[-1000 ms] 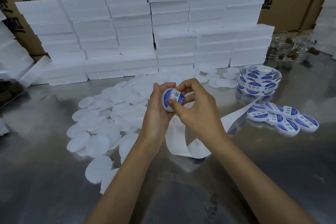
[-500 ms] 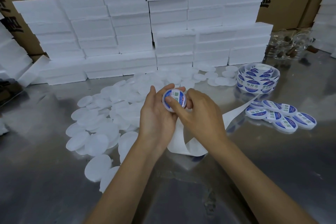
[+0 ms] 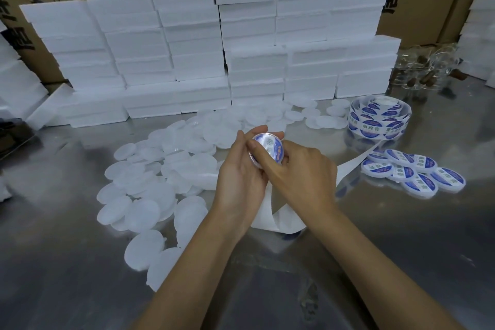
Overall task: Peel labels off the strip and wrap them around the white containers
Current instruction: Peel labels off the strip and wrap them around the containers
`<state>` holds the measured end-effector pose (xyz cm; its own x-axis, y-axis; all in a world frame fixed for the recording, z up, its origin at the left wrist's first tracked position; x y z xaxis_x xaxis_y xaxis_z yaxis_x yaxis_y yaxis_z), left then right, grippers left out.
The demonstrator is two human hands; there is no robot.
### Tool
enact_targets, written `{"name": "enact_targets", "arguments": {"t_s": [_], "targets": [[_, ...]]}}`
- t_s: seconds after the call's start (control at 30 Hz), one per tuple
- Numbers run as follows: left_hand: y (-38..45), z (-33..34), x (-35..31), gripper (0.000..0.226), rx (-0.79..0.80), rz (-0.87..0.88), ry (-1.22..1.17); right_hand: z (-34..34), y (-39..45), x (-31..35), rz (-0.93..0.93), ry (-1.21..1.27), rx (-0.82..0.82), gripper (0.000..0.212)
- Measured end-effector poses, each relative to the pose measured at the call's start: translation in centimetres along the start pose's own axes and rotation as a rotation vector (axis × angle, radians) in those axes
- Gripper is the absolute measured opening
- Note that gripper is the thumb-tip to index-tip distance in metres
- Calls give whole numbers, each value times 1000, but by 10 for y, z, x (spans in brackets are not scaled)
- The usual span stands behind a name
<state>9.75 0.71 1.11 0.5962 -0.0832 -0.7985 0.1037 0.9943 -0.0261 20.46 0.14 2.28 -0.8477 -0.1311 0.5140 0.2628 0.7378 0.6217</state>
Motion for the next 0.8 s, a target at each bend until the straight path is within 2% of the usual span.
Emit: {"name": "enact_targets", "arguments": {"t_s": [0.17, 0.33, 0.47, 0.57, 0.67, 0.8], "targets": [[2, -4, -1, 55, -1, -14, 26, 4, 5, -7, 33, 103, -10, 62], [1, -3, 1, 51, -13, 10, 38, 6, 5, -10, 78, 239, 11, 60], [2, -4, -1, 48, 3, 19, -6, 8, -3, -6, 3, 170, 96, 54], [2, -5, -3, 48, 11, 10, -30, 8, -5, -5, -23, 187, 111, 57], [3, -7, -4, 47, 5, 10, -33, 7, -1, -5, -52, 255, 115, 39], [4, -10, -4, 47, -20, 16, 9, 10, -3, -3, -73, 289, 163, 37]]}}
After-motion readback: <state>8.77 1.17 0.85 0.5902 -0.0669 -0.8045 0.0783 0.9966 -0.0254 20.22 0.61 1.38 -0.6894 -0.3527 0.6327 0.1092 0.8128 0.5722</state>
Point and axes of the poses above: each hand's wrist, its own y-axis towards the middle knuckle, its own z-axis out of the palm, x = y × z, the point moved 5 cm from there along y, towards the middle knuckle, and after that the axes turned 7 degrees about -x, right-handed, at the moved point
